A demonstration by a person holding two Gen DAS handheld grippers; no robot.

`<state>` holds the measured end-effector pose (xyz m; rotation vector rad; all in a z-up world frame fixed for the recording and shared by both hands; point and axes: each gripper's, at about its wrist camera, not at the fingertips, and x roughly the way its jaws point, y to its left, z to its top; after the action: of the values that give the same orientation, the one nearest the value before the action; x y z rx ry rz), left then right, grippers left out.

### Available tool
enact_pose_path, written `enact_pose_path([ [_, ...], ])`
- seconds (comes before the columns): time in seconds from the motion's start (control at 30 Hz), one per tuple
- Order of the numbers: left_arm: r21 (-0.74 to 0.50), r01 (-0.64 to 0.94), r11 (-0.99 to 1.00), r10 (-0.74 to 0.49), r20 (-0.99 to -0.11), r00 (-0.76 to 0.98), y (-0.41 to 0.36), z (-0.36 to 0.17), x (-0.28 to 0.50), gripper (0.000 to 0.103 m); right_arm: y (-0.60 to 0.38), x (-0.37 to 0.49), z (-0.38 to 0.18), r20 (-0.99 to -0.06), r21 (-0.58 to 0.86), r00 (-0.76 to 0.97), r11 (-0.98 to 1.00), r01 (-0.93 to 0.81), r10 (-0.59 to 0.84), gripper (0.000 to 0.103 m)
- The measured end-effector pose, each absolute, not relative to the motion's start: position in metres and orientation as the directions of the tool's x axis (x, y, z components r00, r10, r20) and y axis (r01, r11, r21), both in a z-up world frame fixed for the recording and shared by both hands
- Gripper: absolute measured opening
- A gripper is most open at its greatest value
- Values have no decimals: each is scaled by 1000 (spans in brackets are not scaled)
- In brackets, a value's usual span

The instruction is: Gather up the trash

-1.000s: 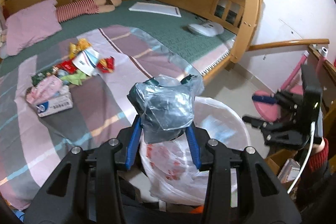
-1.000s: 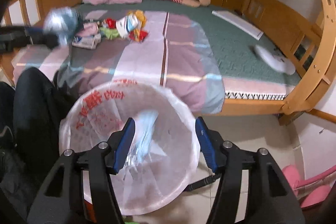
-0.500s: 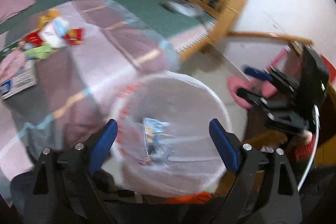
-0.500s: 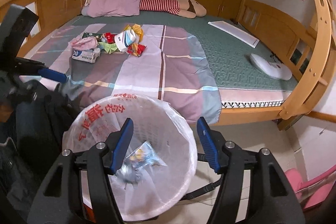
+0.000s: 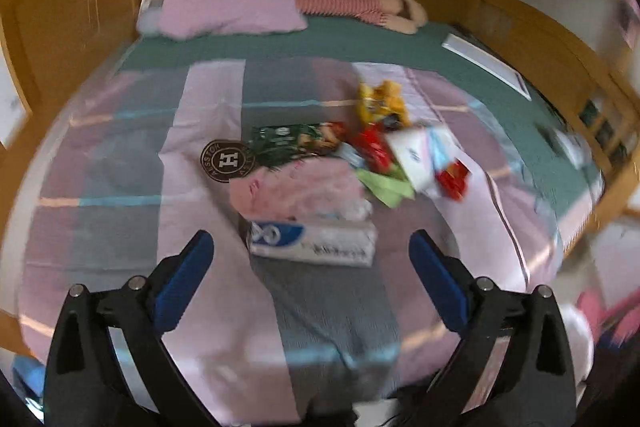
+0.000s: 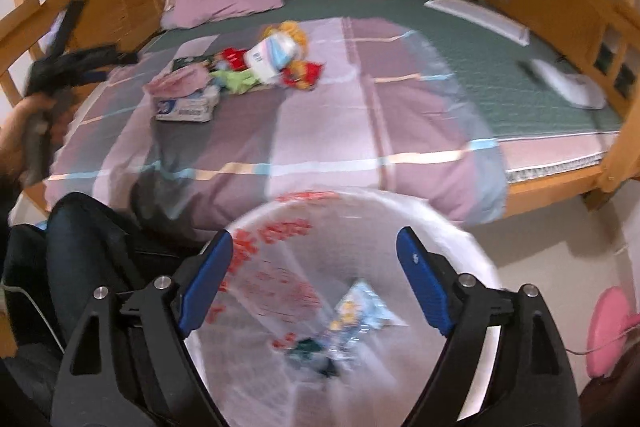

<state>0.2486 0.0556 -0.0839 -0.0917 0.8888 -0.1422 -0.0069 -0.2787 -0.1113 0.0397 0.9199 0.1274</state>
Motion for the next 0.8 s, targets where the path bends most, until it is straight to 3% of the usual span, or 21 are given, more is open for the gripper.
enact_pose_path([
  [0.23,-331,-76,941,-255,-836,486,91,-148,334,95,-238,28,-121,-816,121,551,983,-138,178,82],
  [0.27,-371,-98,923,-285,-833,474,97,-158,339,89,-234,31,-123,-817,119,548,982,-145,180,82],
  [0.33,-446,-115,888,-360,-827,432,101,-174,343,49,-228,38,-124,-820,118,541,980,-159,186,82],
  [0.43,-424,-56,904,-365,-833,417,93,-181,332,37,-223,49,-128,-826,131,528,978,-161,197,82],
  [0.67,-513,39,857,-468,-746,473,77,-159,274,32,-220,66,-139,-839,152,502,976,-157,212,82],
  [0.8,-507,189,841,-541,-779,316,33,-164,254,33,-213,71,-142,-841,145,497,974,-172,213,82],
])
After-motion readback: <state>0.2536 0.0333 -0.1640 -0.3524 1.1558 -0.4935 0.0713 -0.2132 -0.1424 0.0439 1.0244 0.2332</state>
